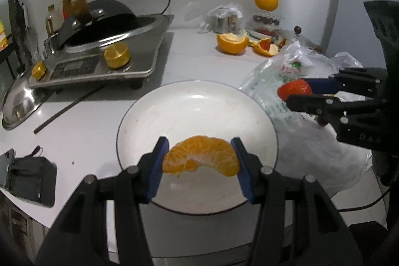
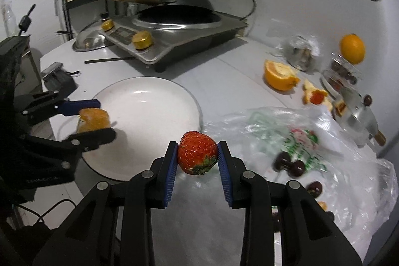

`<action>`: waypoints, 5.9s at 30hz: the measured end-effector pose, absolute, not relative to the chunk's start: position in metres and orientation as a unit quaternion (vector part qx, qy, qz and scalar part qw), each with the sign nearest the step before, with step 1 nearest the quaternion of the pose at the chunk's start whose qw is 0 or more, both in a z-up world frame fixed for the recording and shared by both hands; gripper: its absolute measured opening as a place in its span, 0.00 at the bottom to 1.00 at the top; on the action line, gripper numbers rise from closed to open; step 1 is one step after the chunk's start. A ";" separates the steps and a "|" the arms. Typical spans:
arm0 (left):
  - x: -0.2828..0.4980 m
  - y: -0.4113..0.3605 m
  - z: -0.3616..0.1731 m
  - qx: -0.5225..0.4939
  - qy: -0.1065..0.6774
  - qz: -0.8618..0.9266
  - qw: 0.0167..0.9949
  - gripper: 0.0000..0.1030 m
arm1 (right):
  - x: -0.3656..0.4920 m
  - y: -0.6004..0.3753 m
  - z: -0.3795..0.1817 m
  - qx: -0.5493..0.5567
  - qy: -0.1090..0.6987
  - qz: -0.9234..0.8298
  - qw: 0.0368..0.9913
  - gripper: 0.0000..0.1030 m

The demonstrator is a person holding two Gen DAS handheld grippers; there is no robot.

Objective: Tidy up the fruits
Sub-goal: 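Carry the mandarin segment and strawberry in both tools over the white plate, then open the left tool to drop the segment while the right tool releases the strawberry, then move both open tools back over the fruit on the bag, then grasp another mandarin segment with the right tool, then grasp a dark cherry with the left tool while the right tool holds the segment, then carry the cherry and mandarin segment in both tools over the white plate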

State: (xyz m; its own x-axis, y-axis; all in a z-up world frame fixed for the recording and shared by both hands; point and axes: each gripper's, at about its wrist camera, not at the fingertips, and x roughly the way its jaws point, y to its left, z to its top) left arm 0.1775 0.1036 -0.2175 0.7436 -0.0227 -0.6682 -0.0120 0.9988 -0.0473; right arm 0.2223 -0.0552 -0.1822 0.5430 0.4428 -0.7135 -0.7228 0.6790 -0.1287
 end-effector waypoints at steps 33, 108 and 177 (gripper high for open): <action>0.169 0.128 -0.231 -0.045 0.362 0.000 0.931 0.73 | 0.212 -0.007 -0.220 -0.200 0.389 0.389 0.810 0.34; 0.237 -0.071 -0.226 0.052 0.398 -0.051 0.915 0.73 | 0.282 -0.224 -0.221 -0.083 0.375 0.299 0.873 0.45; 0.219 -0.076 -0.195 0.027 0.369 -0.128 0.920 0.26 | 0.234 -0.224 -0.169 -0.089 0.302 0.317 0.894 0.17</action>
